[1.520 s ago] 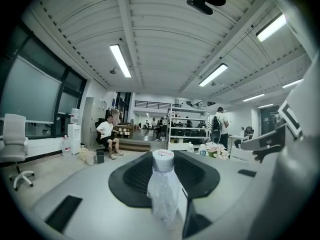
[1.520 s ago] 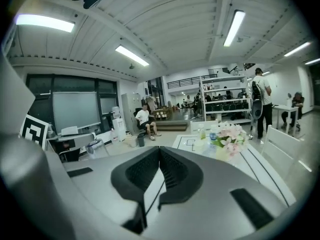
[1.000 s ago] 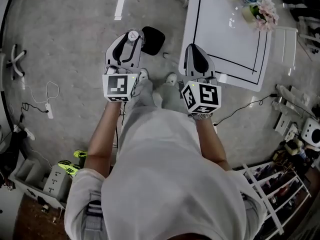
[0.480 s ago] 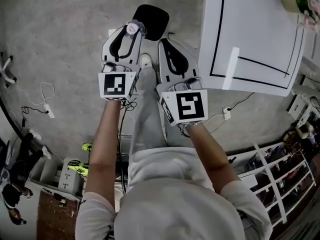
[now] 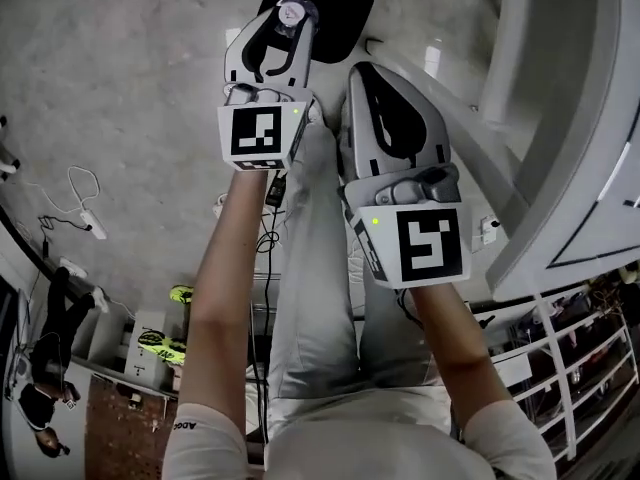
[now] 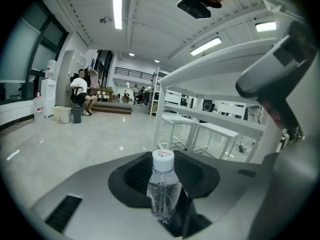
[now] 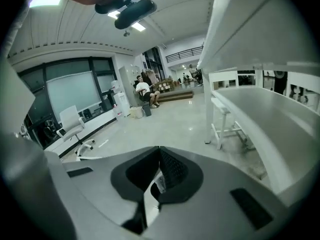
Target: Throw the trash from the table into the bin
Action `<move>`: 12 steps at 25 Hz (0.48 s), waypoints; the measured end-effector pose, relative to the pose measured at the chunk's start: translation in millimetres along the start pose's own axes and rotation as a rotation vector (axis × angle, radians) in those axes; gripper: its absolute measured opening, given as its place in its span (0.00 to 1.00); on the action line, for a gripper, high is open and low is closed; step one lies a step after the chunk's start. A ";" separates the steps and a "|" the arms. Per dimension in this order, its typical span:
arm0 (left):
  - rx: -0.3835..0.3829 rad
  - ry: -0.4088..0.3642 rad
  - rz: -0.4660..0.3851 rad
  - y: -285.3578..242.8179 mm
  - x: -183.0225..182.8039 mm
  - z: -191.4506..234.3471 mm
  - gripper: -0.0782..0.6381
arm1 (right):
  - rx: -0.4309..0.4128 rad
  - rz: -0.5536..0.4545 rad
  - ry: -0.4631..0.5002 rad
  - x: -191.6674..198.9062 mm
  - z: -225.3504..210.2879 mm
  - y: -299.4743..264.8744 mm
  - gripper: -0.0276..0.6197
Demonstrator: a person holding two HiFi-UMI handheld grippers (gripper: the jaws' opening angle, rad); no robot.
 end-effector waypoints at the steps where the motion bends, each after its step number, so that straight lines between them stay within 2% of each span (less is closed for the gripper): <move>1: -0.001 0.002 0.007 -3.2 15.5 3.9 0.30 | 0.001 0.000 -0.001 9.4 0.3 -4.3 0.06; 6: 0.002 -0.024 0.080 -24.1 86.0 12.0 0.30 | 0.006 -0.002 0.009 48.9 -6.4 -22.4 0.06; 12: -0.032 0.066 0.257 -28.7 148.2 14.8 0.31 | 0.002 -0.015 0.021 62.0 -9.1 -41.0 0.06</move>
Point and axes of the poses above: the fingertips, and each gripper's own axes: y backward along the fingers, z to its left, x out of its underside, the point moved 10 cm from there along y, backward along the fingers, and after that the axes turned 11 degrees about x, right-handed, at the moved point
